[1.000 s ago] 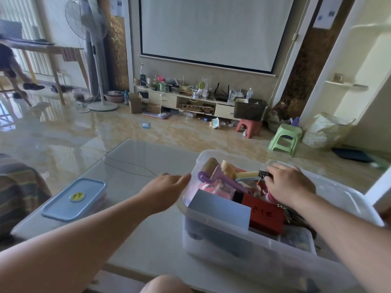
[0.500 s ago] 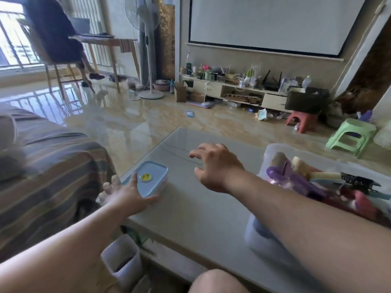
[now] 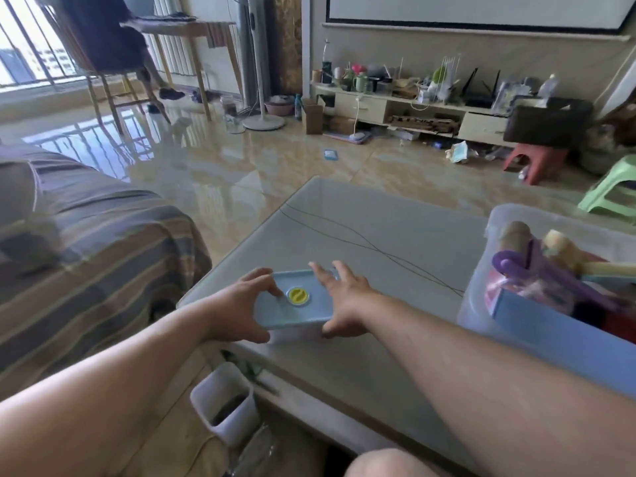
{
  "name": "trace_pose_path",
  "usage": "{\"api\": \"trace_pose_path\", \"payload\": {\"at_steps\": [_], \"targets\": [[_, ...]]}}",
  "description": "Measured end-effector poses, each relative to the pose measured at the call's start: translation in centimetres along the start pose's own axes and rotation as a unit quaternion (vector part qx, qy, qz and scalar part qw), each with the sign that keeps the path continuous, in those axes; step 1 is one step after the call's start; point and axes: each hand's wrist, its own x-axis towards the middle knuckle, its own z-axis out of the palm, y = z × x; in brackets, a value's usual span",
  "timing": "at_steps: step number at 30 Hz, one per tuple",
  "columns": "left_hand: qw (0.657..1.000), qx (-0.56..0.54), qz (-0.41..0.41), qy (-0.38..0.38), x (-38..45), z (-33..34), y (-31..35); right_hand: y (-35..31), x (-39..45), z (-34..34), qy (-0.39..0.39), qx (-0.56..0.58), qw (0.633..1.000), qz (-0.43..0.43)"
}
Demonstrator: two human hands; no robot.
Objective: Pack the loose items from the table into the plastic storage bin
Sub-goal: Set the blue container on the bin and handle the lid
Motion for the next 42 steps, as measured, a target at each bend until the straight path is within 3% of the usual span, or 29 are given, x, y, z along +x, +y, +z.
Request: {"api": "trace_pose_path", "payload": {"at_steps": [3, 9, 14, 18, 21, 25, 27, 30, 35, 38, 42], "targets": [[1.0, -0.018, 0.0, 0.0, -0.2, 1.1, -0.1, 0.9, 0.4, 0.7, -0.027, 0.025, 0.999, -0.015], [0.981, -0.166, -0.092, 0.048, -2.1, 1.2, 1.6, -0.1, -2.2, -0.3, 0.024, 0.052, 0.998, -0.024], [0.935, -0.299, -0.059, 0.18, -3.2, -7.2, 5.9, -2.5, -10.2, -7.1, 0.203, 0.093, 0.972, -0.065], [0.923, -0.32, 0.045, 0.211, -3.9, -11.7, 16.4, 2.6, -18.0, -13.6, 0.31, 0.133, 0.937, -0.086], [0.908, -0.368, 0.101, 0.17, -4.5, -10.6, 26.3, 10.3, -24.4, -15.9, 0.326, 0.147, 0.933, -0.046], [0.905, -0.39, 0.167, 0.027, -4.2, -4.9, 36.6, 21.4, -32.6, -14.6, 0.31, 0.098, 0.944, 0.055], [0.915, -0.359, 0.185, -0.014, -3.5, -1.3, 40.7, 25.9, -36.4, -12.4, 0.299, 0.095, 0.944, 0.099], [0.952, -0.24, 0.191, -0.013, -2.6, 4.0, 45.4, 31.1, -40.0, -8.6, 0.262, 0.094, 0.949, 0.149], [0.979, -0.048, 0.2, 0.008, -3.4, 8.9, 48.2, 34.0, -41.0, -4.1, 0.187, 0.13, 0.96, 0.163], [0.971, 0.117, 0.207, 0.024, -3.0, 9.9, 47.3, 33.8, -40.1, -2.8, 0.177, 0.137, 0.965, 0.136], [0.936, 0.268, 0.224, 0.035, -3.8, 9.7, 47.3, 33.9, -39.1, -2.3, 0.198, 0.166, 0.957, 0.131]]}}
